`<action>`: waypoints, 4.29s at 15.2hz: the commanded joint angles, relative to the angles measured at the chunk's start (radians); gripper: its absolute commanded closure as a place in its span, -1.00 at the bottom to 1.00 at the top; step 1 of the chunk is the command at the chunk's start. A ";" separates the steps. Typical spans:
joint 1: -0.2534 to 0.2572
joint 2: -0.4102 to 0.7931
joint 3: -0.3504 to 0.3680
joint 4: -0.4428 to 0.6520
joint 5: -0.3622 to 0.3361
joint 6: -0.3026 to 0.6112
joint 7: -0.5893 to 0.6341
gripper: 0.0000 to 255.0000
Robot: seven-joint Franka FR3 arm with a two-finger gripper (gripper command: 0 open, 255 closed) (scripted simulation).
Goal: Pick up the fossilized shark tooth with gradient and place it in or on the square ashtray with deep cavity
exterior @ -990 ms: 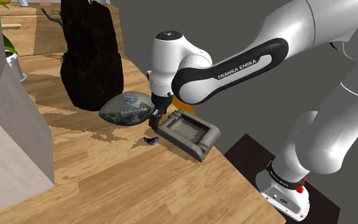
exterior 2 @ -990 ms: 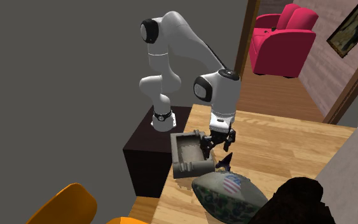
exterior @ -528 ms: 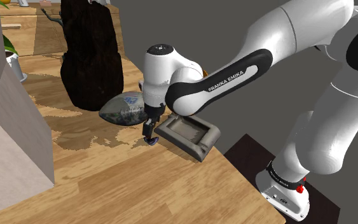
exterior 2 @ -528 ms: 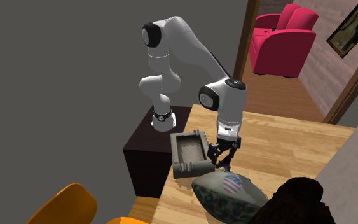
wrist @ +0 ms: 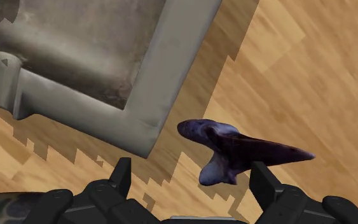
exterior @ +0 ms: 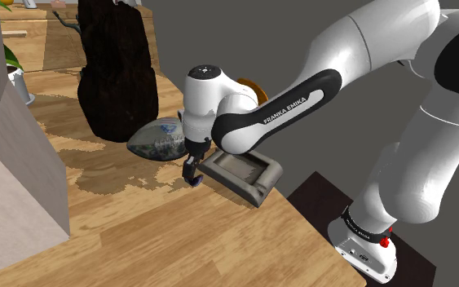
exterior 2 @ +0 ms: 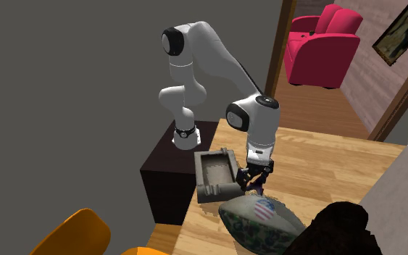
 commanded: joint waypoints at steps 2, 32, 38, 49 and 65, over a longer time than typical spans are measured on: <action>0.000 0.000 0.000 0.000 0.000 0.000 0.000 -1.00; 0.100 0.386 -0.009 0.525 -0.045 -0.543 0.360 -1.00; 0.100 0.386 -0.009 0.525 -0.045 -0.543 0.360 1.00; 0.099 0.371 -0.006 0.543 -0.039 -0.576 0.355 1.00; 0.102 0.318 0.004 0.684 -0.017 -0.765 0.334 1.00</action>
